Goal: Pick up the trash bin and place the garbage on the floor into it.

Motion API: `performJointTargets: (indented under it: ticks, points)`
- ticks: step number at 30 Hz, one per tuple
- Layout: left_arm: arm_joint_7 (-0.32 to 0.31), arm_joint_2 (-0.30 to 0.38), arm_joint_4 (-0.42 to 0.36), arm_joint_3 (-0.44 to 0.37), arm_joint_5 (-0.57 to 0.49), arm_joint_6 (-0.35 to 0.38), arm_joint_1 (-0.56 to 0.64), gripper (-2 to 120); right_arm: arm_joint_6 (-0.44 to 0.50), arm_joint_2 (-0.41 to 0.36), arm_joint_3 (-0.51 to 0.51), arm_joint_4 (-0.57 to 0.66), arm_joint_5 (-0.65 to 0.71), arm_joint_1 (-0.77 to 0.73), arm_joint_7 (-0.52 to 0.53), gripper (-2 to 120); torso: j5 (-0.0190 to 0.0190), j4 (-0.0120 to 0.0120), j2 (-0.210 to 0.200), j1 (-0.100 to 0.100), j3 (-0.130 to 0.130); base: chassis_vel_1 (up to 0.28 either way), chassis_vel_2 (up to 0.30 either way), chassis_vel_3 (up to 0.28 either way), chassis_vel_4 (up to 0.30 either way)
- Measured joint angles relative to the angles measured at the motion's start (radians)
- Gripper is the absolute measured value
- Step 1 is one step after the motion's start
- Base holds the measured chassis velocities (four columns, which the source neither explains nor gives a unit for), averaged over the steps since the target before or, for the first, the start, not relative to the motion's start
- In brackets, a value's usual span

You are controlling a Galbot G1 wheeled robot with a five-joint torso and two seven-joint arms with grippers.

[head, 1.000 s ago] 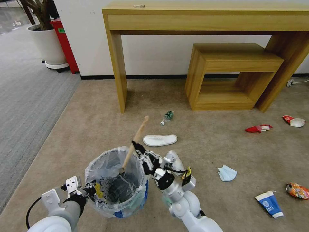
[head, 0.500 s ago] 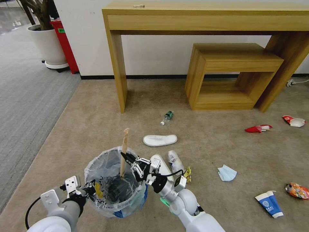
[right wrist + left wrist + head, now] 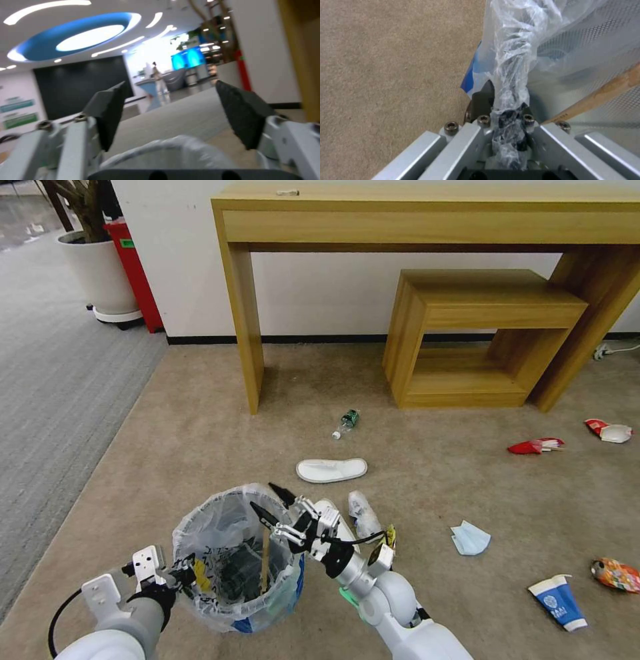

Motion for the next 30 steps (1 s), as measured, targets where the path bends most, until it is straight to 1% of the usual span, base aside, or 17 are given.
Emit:
performJointTargets:
  ticks: [1,2,4,5,7,8,9,10,12,13,16,18,20,21,22,25,30]
  points:
    - [0.000,0.000,0.000,0.000,0.000,0.000,-0.001,1,-0.006,-0.001,0.007,0.016,0.001,-0.008,0.047,81,0.0001,0.0000,0.000,0.000,0.000,0.000,0.000,0.000,0.000]
    - [0.000,0.000,0.000,0.000,0.000,0.000,-0.001,1,-0.006,-0.001,0.007,0.016,0.001,-0.008,0.047,81,0.0001,0.0000,0.000,0.000,0.000,0.000,0.000,0.000,0.000]
    - [0.001,-0.002,0.004,0.000,0.000,0.000,-0.005,1,-0.033,-0.003,0.032,0.063,-0.009,-0.034,0.174,91,0.0001,0.0000,0.000,0.000,0.000,0.000,0.000,0.000,0.000]
    - [0.001,-0.002,0.004,0.000,0.000,0.000,-0.005,1,-0.033,-0.003,0.032,0.063,-0.009,-0.034,0.174,91,0.0001,0.0000,0.000,0.000,0.000,0.000,0.000,0.000,0.000]
    - [0.002,-0.001,0.006,-0.004,0.000,0.000,-0.008,1,-0.088,-0.004,0.064,0.116,-0.036,-0.062,0.335,98,0.0000,0.0000,0.000,0.000,0.000,0.000,0.000,0.000,0.000]
    - [0.002,0.001,0.005,-0.008,-0.001,0.000,-0.008,1,-0.131,-0.006,0.088,0.144,-0.054,-0.080,0.431,100,0.0001,0.0000,0.000,0.000,0.000,0.000,0.000,0.000,0.000]
    - [0.002,0.003,0.002,-0.010,-0.002,0.000,-0.007,1,-0.162,-0.008,0.107,0.158,-0.066,-0.092,0.497,100,0.0001,0.0000,0.000,0.000,0.000,0.000,0.000,0.000,0.000]
    - [0.002,0.003,0.002,-0.010,-0.002,0.000,-0.007,1,-0.162,-0.008,0.107,0.158,-0.066,-0.092,0.497,100,0.0001,0.0000,0.000,0.000,0.000,0.000,0.000,0.000,0.000]
    - [0.003,0.010,-0.006,-0.015,-0.006,0.000,-0.003,1,-0.225,-0.017,0.155,0.182,-0.073,-0.123,0.623,100,0.0001,-0.0001,0.000,0.000,0.000,0.000,0.000,0.000,0.000]
    - [0.003,0.010,-0.006,-0.015,-0.006,0.000,-0.003,1,-0.225,-0.017,0.155,0.182,-0.073,-0.123,0.623,100,0.0001,-0.0001,0.000,0.000,0.000,0.000,0.000,0.000,0.000]
    - [0.004,0.015,-0.010,-0.014,-0.009,0.000,-0.005,1,-0.318,-0.036,0.197,0.210,-0.021,-0.161,0.727,100,0.0000,-0.0001,0.000,0.000,0.000,0.000,0.000,0.000,0.000]
    - [0.004,0.015,-0.011,-0.012,-0.009,0.000,-0.006,1,-0.340,-0.039,0.202,0.215,-0.009,-0.168,0.747,100,0.0002,-0.0002,0.000,0.000,0.000,0.000,0.000,0.000,0.000]
    - [0.004,0.016,-0.011,-0.007,-0.010,0.000,-0.008,1,-0.422,-0.046,0.215,0.223,0.038,-0.181,0.794,100,0.0001,-0.0001,0.000,0.000,0.000,0.000,0.000,0.000,0.000]
    - [0.004,0.016,-0.011,-0.007,-0.010,0.000,-0.008,1,-0.422,-0.046,0.215,0.223,0.038,-0.181,0.794,100,0.0001,-0.0001,0.000,0.000,0.000,0.000,0.000,0.000,0.000]
    - [0.004,0.017,-0.011,-0.005,-0.010,0.000,-0.009,1,-0.465,-0.048,0.220,0.223,0.059,-0.184,0.817,100,0.0002,-0.0001,0.000,0.000,0.000,0.000,0.000,0.000,0.000]
    - [0.006,0.017,-0.013,-0.005,-0.011,0.000,-0.009,1,-0.547,-0.051,0.230,0.207,0.108,-0.180,0.845,100,0.0000,0.0000,0.000,0.000,0.000,0.000,0.000,0.000,0.000]
    - [0.009,0.015,-0.017,-0.006,-0.011,0.000,-0.006,1,-0.600,-0.050,0.224,0.174,0.145,-0.163,0.861,100,0.0000,0.0000,0.000,0.000,0.000,0.000,0.000,0.000,0.000]
